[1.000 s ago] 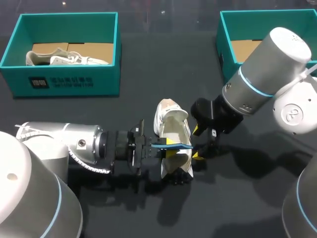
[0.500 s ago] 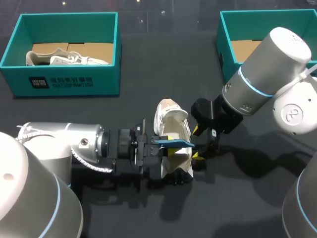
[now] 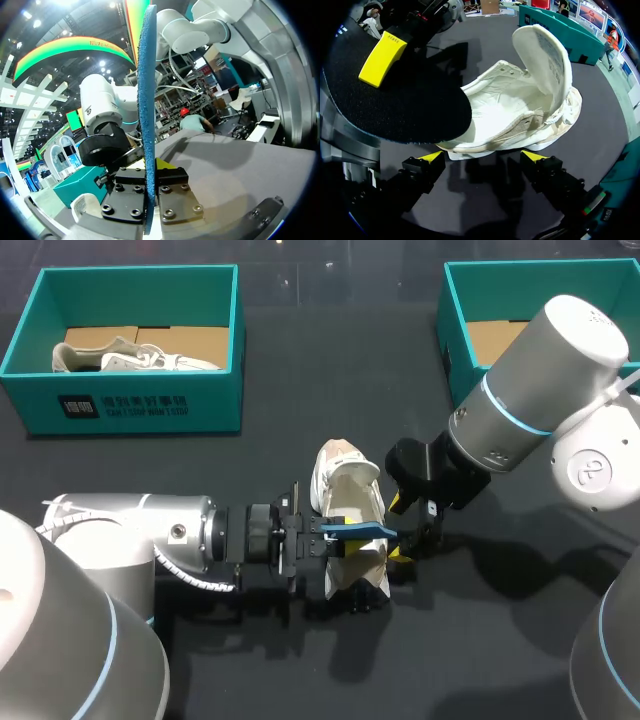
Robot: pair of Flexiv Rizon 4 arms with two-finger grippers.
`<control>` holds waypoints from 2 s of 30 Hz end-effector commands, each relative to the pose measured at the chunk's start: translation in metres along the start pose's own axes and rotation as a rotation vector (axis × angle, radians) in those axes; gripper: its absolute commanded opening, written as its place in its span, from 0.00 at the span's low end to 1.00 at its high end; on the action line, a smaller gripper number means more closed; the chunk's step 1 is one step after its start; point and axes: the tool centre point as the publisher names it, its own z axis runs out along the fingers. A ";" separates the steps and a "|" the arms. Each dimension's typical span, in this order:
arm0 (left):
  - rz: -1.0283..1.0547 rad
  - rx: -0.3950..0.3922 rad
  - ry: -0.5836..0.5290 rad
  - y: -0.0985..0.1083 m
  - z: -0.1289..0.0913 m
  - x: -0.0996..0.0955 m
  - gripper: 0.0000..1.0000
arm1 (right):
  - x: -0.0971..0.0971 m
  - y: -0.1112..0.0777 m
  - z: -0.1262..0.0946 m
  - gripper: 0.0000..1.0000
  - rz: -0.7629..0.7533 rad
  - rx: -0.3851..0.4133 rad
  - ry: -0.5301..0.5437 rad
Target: Take the shoe out of the shoebox, open the shoe tongue, remove and reinsert the insole, then place the shoe into the shoebox
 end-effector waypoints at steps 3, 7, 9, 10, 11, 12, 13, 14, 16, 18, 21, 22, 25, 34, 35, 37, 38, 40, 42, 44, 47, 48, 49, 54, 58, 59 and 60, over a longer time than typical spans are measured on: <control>-0.003 -0.007 -0.007 0.005 0.001 -0.002 0.00 | 0.001 0.000 0.001 1.00 0.001 0.002 -0.003; -0.006 -0.014 -0.019 0.009 -0.002 -0.004 0.00 | 0.001 0.000 0.001 1.00 0.001 0.002 -0.003; -0.007 -0.017 -0.024 0.012 -0.004 -0.005 0.00 | 0.001 0.000 0.001 1.00 0.001 0.002 -0.003; -0.005 -0.018 -0.027 0.013 -0.004 -0.005 0.00 | 0.001 0.000 0.001 1.00 0.001 0.002 -0.003; -0.005 -0.019 -0.028 0.014 -0.005 -0.006 0.00 | 0.001 0.000 0.001 1.00 0.001 0.002 -0.003; -0.006 -0.017 -0.030 0.015 -0.006 -0.007 0.00 | 0.001 0.000 0.001 1.00 0.001 0.002 -0.003; -0.006 -0.014 -0.031 0.016 -0.007 -0.007 0.00 | 0.001 0.000 0.001 1.00 0.001 0.002 -0.003; -0.007 -0.009 -0.032 0.017 -0.007 -0.008 0.00 | 0.001 0.000 0.001 1.00 0.001 0.002 -0.003; -0.009 0.008 -0.029 0.019 -0.008 -0.008 0.00 | 0.001 0.000 0.001 1.00 0.001 0.002 -0.003; -0.011 0.020 -0.029 0.022 -0.007 -0.009 0.00 | 0.001 0.000 0.001 1.00 0.001 0.002 -0.003; -0.012 0.020 -0.028 0.026 -0.006 -0.009 0.00 | 0.001 0.000 0.001 1.00 0.001 0.002 -0.003; -0.012 0.020 -0.030 0.027 -0.007 -0.009 0.00 | 0.001 0.000 0.001 1.00 0.001 0.002 -0.003; -0.013 0.023 -0.036 0.029 -0.008 -0.011 0.00 | 0.001 0.000 0.001 1.00 0.001 0.002 -0.003; -0.018 -0.002 -0.037 0.037 -0.007 -0.010 0.00 | 0.001 0.000 0.001 1.00 0.001 0.002 -0.003; -0.016 -0.005 -0.034 0.038 -0.007 -0.010 0.00 | 0.001 0.000 0.001 1.00 0.001 0.002 -0.003; -0.014 -0.008 -0.031 0.040 -0.005 -0.009 0.00 | 0.001 0.000 0.001 1.00 0.001 0.002 -0.003; -0.012 -0.010 -0.031 0.041 -0.005 -0.009 0.00 | 0.001 0.000 0.001 1.00 0.001 0.002 -0.003; -0.004 -0.015 -0.025 0.044 -0.004 -0.008 0.00 | 0.001 0.000 0.001 1.00 0.001 0.002 -0.003; 0.002 -0.026 -0.023 0.047 -0.003 -0.007 0.00 | 0.001 0.000 0.001 1.00 0.001 0.002 -0.003; 0.004 -0.035 -0.028 0.049 -0.002 -0.007 0.00 | 0.001 0.000 0.001 1.00 0.001 0.002 -0.003; 0.003 -0.048 -0.047 0.052 -0.001 -0.010 0.00 | 0.001 0.000 0.001 1.00 0.001 0.002 -0.003; 0.002 -0.052 -0.051 0.054 0.000 -0.010 0.00 | 0.001 0.000 0.001 1.00 0.001 0.002 -0.003; 0.000 -0.059 -0.052 0.055 0.000 -0.011 0.00 | 0.001 0.000 0.001 1.00 0.001 0.002 -0.003; -0.007 -0.077 -0.053 0.065 0.003 -0.012 0.00 | 0.001 0.000 0.001 1.00 0.001 0.002 -0.003; -0.004 -0.102 -0.061 0.073 0.003 -0.014 0.00 | 0.001 0.000 0.001 1.00 0.001 0.002 -0.003; -0.005 -0.103 -0.063 0.075 0.003 -0.015 0.00 | 0.001 0.000 0.001 1.00 0.001 0.002 -0.003; -0.004 -0.113 -0.068 0.076 0.002 -0.015 0.00 | 0.001 0.000 0.001 1.00 0.001 0.002 -0.003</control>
